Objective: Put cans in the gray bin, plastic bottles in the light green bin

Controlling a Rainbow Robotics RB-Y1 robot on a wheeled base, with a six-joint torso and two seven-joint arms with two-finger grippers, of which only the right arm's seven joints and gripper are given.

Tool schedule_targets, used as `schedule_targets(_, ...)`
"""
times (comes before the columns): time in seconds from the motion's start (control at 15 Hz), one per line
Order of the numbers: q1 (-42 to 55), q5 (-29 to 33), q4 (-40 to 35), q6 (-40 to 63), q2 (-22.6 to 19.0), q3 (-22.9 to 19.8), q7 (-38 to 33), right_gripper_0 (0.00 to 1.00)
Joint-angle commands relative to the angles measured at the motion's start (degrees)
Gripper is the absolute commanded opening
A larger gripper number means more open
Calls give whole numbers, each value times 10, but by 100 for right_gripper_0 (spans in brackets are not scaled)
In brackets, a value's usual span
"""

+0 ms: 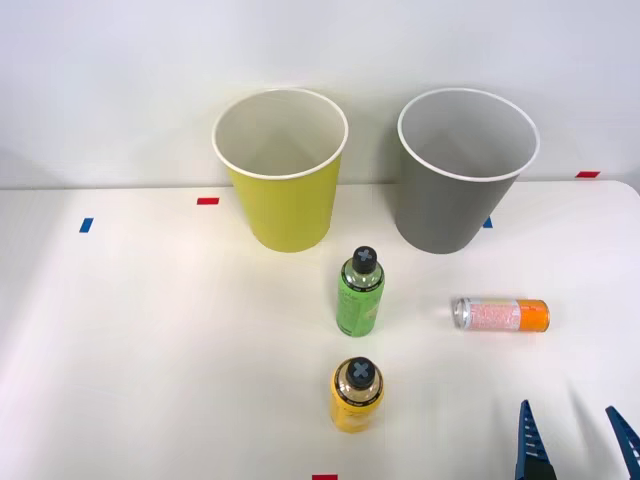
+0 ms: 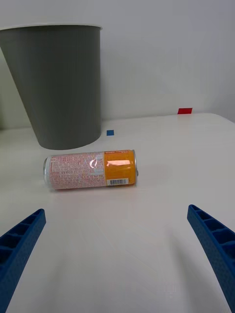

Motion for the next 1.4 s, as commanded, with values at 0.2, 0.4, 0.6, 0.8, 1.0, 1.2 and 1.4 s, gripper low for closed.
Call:
schedule_targets(0.2, 0, 0, 0, 0, 0, 0, 0, 100)
schedule_targets(0.4, 0, 0, 0, 0, 0, 0, 0, 100)
schedule_targets(0.6, 0, 0, 0, 0, 0, 0, 0, 100)
schedule_targets(0.8, 0, 0, 0, 0, 0, 0, 0, 100)
schedule_targets(1.0, 0, 0, 0, 0, 0, 0, 0, 100)
schedule_targets(1.2, 0, 0, 0, 0, 0, 0, 0, 100)
schedule_targets(1.4, 0, 0, 0, 0, 0, 0, 0, 100)
